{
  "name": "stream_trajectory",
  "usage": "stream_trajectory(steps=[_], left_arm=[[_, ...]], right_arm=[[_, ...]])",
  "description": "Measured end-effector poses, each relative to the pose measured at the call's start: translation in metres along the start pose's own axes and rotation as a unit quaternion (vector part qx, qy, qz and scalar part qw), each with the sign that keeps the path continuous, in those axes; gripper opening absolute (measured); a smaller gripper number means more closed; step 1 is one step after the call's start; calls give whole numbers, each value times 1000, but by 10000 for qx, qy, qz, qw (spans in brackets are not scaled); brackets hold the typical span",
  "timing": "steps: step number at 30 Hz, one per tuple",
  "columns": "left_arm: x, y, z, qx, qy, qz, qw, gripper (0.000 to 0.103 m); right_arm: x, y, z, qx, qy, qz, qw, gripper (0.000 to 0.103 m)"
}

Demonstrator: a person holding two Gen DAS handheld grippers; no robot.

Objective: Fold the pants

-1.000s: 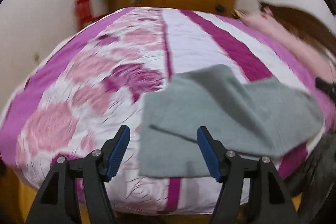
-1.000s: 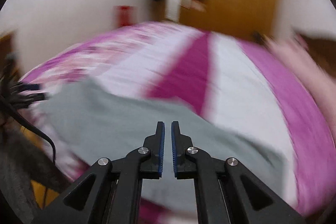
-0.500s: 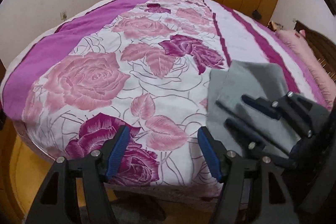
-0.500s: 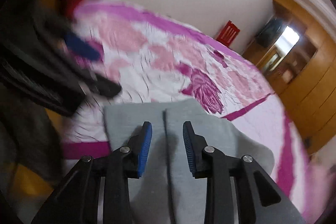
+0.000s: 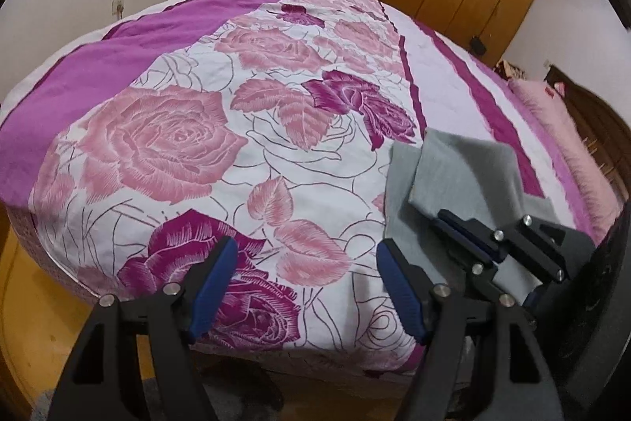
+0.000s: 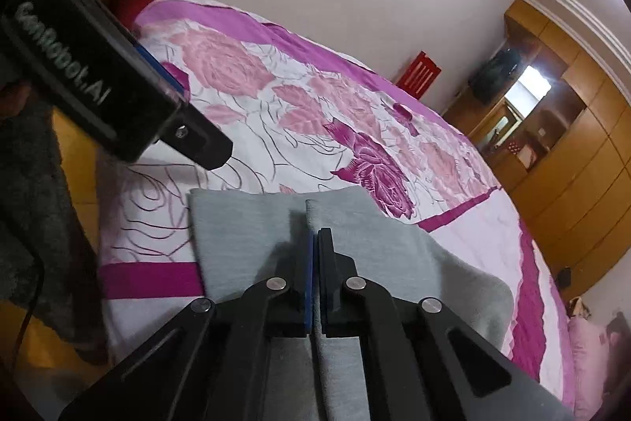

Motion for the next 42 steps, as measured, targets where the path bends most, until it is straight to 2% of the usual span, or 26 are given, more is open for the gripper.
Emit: stream_trajectory(steps=[3,7,12,21,24,27,28,30,32,33,35,37,39,41,42], left_arm=[[1,-7,-2,-155,4,-207,9997,76],[3,-19,-3,-363,-23,-553,9978,76],[4,-27,-5,-438,-16,-808,9958,76],[3,-19,-3,-211,-34,-552,9982,76],[4,-19,-2,-229,-40,-572,9981,76],[5,-17,-3,-240,-7,-547,9982,76],[4,-16,-3,-247,4,-522,9983,76],[5,-14,-6,-386,11,-500,9980,75],[8,-10,-16,-548,132,-404,9976,73],[10,-7,-24,-556,268,-311,9976,73],[19,4,-42,-433,615,-81,9971,73],[28,22,-50,-445,675,93,9967,72],[38,48,-56,-511,737,301,9955,72],[45,86,-62,-712,785,600,9926,72],[46,106,-62,-864,759,769,9904,72]], right_arm=[[6,1,-10,125,170,-20,9998,2],[14,-14,-22,331,312,-437,9980,2],[15,-48,-17,442,30,-1037,9936,2],[23,-41,-14,476,228,-675,9963,2],[21,-43,-8,689,92,-579,9959,2],[17,-48,-7,638,108,-545,9964,3],[17,-46,-9,685,130,-399,9968,6],[20,-33,-15,955,229,338,9946,7],[21,-11,-24,1492,337,1389,9784,17],[21,-4,-28,1628,354,1644,9722,25],[16,16,-43,1806,438,2147,9588,27],[3,38,-64,1703,514,2559,9502,27],[-24,65,-87,1538,563,2987,9402,27],[-57,92,-109,1166,481,3231,9379,27],[-80,109,-120,853,322,3352,9377,23]])
Point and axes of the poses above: each gripper's, at about its wrist camera, not at the fingertips, and z roughly the way its jaws point, y to its right, x to its top, the point moved 2 cm from there along z, roughly the way its jaws point, and after that the axes turned 7 degrees about x, right-handed, at the moved point
